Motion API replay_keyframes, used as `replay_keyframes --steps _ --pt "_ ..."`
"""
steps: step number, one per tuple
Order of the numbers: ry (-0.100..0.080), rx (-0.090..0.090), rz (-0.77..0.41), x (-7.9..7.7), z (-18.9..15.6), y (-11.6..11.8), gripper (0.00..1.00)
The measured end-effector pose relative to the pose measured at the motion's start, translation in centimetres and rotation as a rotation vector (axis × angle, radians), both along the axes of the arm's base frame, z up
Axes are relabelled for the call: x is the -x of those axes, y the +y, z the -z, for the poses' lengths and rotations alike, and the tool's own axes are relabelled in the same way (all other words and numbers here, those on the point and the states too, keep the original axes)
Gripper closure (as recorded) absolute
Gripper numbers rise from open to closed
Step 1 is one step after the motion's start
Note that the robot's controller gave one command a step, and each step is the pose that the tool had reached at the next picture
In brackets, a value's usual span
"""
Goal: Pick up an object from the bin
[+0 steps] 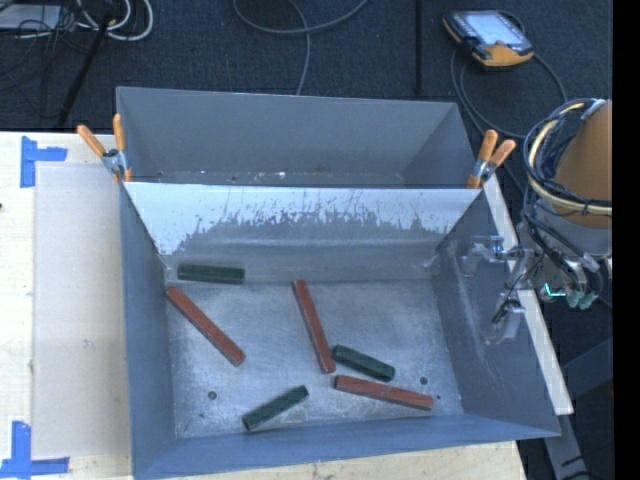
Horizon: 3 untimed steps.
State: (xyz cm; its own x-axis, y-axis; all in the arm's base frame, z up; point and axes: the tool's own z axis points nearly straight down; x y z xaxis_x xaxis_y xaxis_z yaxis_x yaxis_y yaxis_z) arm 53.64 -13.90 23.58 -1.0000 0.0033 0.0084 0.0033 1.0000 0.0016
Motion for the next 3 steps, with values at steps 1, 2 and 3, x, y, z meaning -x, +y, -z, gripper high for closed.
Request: replay_keyframes --steps 1,2,3 --pt "-0.008 0.002 -0.004 -0.2 -0.4 0.1 0.0" --pt "-0.01 0.002 0.098 1.6 4.5 6.0 0.0" --pt "-0.006 0.001 0.052 3.7 7.7 8.0 0.0"
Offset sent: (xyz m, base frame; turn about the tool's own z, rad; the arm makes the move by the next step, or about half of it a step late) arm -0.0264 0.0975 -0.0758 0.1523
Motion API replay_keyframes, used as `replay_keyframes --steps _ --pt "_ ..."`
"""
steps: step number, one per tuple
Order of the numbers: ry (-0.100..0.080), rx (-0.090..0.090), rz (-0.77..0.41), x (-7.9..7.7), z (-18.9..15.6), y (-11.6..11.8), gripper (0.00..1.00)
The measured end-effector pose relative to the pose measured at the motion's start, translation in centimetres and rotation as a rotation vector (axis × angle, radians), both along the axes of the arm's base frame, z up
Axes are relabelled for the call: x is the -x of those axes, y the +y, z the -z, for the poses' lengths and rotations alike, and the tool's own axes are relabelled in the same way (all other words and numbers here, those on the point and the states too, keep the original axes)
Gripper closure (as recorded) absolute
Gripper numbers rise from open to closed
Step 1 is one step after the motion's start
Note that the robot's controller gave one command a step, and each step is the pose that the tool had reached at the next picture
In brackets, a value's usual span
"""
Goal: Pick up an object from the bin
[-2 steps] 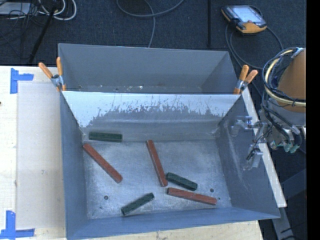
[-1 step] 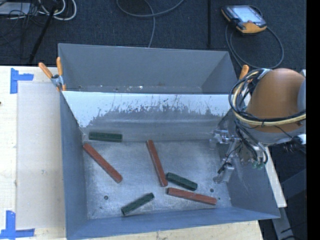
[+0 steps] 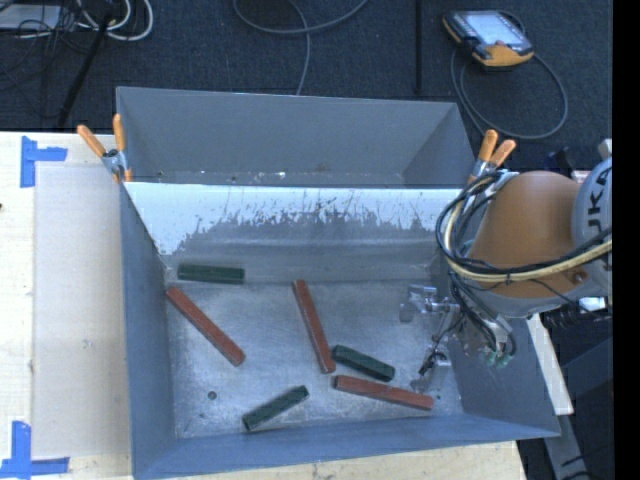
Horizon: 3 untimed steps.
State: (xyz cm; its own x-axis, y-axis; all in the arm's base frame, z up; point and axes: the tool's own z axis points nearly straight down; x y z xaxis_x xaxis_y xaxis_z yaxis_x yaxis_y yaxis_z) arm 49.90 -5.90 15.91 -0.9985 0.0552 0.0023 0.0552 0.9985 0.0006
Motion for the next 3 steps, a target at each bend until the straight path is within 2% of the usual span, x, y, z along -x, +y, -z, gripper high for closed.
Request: replay_keyframes --steps 1,2,3 --pt "-0.001 0.0 0.174 -0.9 3.8 3.1 0.0" --pt "0.001 0.001 0.297 -0.2 8.8 4.4 0.0" --pt "0.006 0.001 0.318 0.1 8.8 5.8 1.0"
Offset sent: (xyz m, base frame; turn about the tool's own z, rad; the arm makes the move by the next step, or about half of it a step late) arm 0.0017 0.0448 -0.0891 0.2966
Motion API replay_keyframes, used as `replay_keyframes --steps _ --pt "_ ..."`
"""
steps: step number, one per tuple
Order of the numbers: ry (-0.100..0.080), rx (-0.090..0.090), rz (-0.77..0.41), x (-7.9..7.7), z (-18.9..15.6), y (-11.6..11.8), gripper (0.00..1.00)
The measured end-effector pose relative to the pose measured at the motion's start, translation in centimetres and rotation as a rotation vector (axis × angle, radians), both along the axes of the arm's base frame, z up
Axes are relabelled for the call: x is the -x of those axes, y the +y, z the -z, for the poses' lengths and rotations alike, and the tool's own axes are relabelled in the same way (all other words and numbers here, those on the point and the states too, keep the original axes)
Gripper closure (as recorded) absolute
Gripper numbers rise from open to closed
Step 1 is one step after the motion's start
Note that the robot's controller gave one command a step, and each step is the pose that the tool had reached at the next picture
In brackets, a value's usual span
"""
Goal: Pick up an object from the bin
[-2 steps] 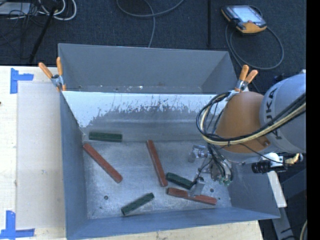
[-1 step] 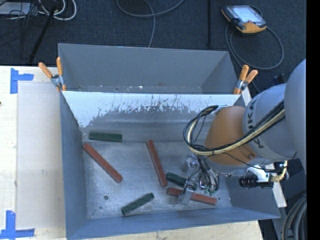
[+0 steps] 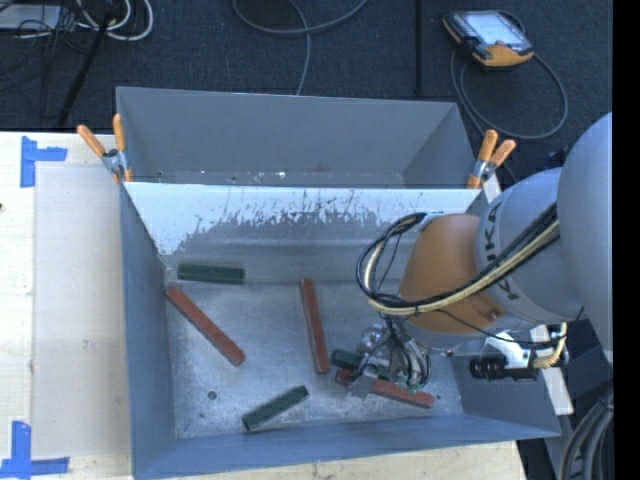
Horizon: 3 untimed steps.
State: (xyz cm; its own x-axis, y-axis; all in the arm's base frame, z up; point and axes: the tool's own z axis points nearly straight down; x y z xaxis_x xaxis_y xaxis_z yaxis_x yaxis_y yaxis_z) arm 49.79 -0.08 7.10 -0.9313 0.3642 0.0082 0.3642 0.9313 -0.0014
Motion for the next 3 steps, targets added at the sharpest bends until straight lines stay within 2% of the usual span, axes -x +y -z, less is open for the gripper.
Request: replay_keyframes --steps 2,3 --pt "0.001 0.0 0.0 0.1 -0.4 0.0 1.0" --pt "0.003 0.001 0.001 0.3 -2.6 0.0 1.0"
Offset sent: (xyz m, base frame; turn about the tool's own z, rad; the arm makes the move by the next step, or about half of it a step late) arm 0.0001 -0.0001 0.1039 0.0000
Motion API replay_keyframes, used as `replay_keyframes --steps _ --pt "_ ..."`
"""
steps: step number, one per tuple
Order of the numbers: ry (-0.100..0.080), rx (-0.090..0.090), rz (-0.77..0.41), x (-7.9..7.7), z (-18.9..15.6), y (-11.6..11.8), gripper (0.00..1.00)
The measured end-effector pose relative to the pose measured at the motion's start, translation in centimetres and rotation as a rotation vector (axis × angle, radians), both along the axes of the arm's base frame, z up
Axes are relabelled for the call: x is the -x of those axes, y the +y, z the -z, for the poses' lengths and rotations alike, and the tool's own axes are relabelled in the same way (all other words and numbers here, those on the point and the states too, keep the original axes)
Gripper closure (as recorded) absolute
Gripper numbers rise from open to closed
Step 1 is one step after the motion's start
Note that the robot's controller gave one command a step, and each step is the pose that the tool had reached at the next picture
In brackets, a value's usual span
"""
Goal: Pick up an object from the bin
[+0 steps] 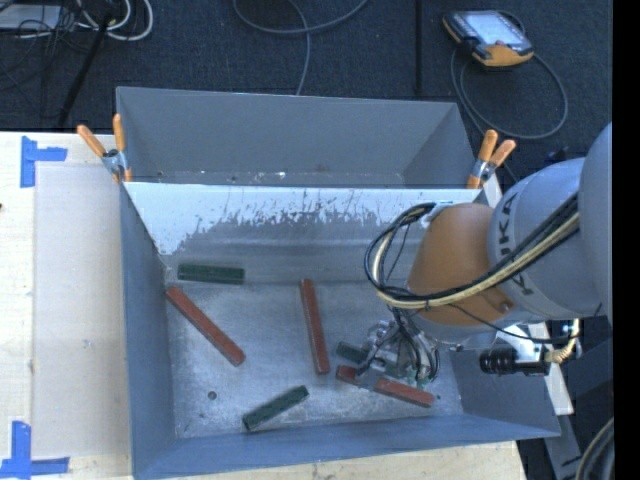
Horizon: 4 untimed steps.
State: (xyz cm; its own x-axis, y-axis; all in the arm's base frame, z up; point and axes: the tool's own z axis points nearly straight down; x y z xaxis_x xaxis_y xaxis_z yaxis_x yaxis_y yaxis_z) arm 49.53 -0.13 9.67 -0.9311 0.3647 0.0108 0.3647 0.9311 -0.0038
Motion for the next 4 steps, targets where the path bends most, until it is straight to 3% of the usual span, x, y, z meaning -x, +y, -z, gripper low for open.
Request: replay_keyframes --steps 4 --pt "-0.013 0.0 -0.001 -0.3 -7.9 0.0 1.0"
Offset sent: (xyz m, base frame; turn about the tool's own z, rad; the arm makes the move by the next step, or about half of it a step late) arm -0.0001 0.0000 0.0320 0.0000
